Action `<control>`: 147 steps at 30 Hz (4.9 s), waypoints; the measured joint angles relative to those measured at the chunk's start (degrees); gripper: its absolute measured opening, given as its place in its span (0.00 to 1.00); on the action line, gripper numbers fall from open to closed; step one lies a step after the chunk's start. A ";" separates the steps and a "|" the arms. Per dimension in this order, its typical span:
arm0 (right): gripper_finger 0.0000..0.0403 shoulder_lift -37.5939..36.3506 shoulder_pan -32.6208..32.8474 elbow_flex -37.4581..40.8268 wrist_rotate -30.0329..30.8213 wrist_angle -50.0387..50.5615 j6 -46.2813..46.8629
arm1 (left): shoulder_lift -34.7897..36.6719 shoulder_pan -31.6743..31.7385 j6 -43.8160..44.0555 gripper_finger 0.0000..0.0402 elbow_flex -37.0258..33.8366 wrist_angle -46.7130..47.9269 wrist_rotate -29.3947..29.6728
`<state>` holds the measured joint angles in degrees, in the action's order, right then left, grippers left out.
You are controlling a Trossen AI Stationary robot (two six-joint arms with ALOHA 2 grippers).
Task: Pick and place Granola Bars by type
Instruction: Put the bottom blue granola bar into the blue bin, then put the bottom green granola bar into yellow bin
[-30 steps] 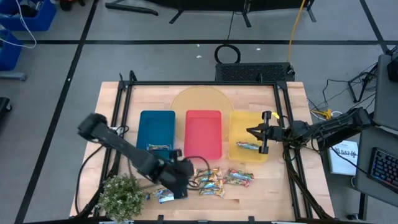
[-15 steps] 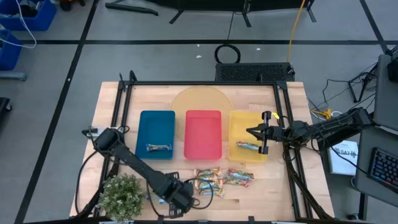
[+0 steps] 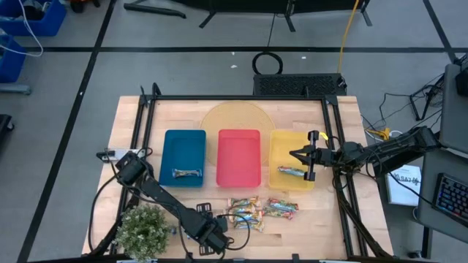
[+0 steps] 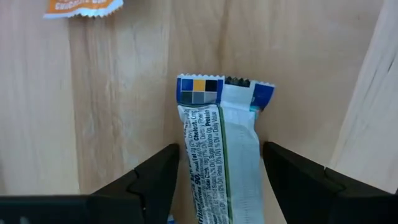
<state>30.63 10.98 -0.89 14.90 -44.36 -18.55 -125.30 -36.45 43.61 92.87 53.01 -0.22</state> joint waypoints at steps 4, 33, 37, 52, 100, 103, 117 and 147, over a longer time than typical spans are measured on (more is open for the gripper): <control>0.00 0.02 0.00 0.00 0.00 -0.02 0.00 | -0.23 0.07 -2.39 0.54 -0.01 -0.15 -1.39; 0.00 0.09 -0.02 0.02 0.00 0.20 0.75 | 26.72 2.18 -20.19 0.08 -0.98 20.93 18.25; 0.00 0.11 -0.02 0.02 0.02 0.46 0.76 | 32.34 6.00 -21.82 0.08 -4.40 27.91 25.41; 0.00 0.17 0.00 0.01 0.22 0.46 -0.72 | 44.69 31.57 -47.83 0.08 -32.97 9.58 10.69; 0.00 0.17 -0.02 0.02 0.09 2.93 -1.73 | 44.73 36.17 -39.23 0.20 -30.70 4.72 1.45; 0.00 0.17 -0.01 0.02 0.09 2.56 -2.13 | 44.75 31.00 -36.54 0.10 -25.20 1.54 3.47; 0.00 0.20 -0.02 0.00 0.04 3.11 1.43 | 57.78 12.78 -40.94 0.01 -31.02 -20.32 21.64; 0.00 2.99 4.20 -13.18 5.63 22.58 5.91 | 106.97 25.54 -53.23 0.01 -92.29 -64.87 18.97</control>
<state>33.62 15.19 -14.06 20.52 -21.78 -12.64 -18.33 -10.90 -9.62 0.58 -11.86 18.76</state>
